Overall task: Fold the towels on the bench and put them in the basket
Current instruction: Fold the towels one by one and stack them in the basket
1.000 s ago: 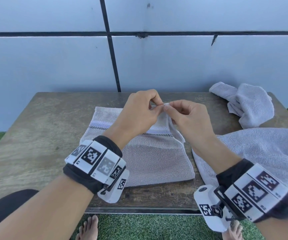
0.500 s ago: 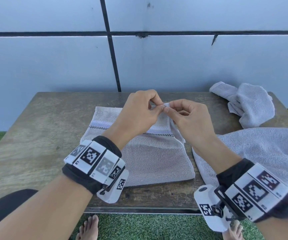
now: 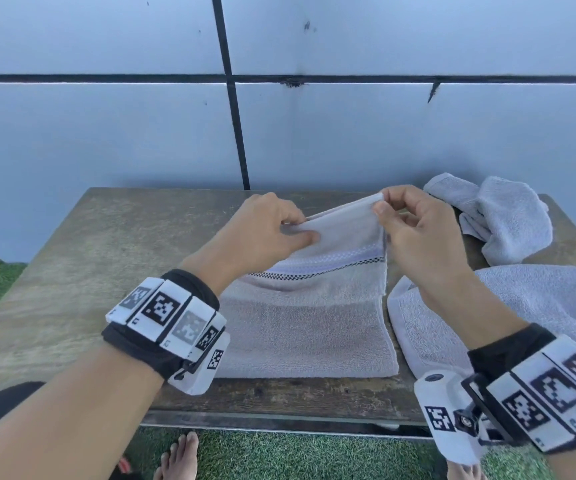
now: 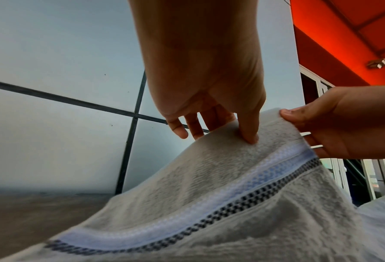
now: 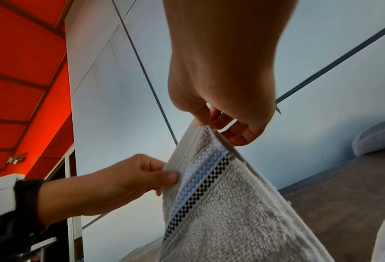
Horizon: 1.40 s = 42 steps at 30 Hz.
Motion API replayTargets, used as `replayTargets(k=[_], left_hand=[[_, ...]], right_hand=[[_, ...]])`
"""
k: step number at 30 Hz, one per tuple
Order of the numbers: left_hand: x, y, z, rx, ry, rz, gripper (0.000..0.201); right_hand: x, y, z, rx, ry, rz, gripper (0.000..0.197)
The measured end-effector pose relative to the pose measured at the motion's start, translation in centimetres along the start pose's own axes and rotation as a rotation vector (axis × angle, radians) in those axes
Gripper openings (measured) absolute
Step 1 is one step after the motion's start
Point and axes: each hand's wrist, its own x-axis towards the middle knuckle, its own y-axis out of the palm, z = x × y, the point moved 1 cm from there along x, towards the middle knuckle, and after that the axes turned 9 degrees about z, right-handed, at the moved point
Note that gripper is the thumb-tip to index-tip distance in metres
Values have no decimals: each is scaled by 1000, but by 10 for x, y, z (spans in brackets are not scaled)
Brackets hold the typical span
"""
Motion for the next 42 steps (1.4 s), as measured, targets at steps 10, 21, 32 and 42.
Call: replayTargets(k=[10,21,32,42], left_hand=[[-30,-20,37,194,-104,102,23],[-62,-56,65,209,-210,-48,19],[-86,-61,56,11,-198,-54,8],[-104,-75,43,-229,-166,-250,3]], right_hand=[[-7,-25,-13,81,101,-89,15],[-18,-48,-18,98,139,-122,16],[-36,-52,-25,62,124,-106,20],[-34,-48,-11,87,119,-116,21]])
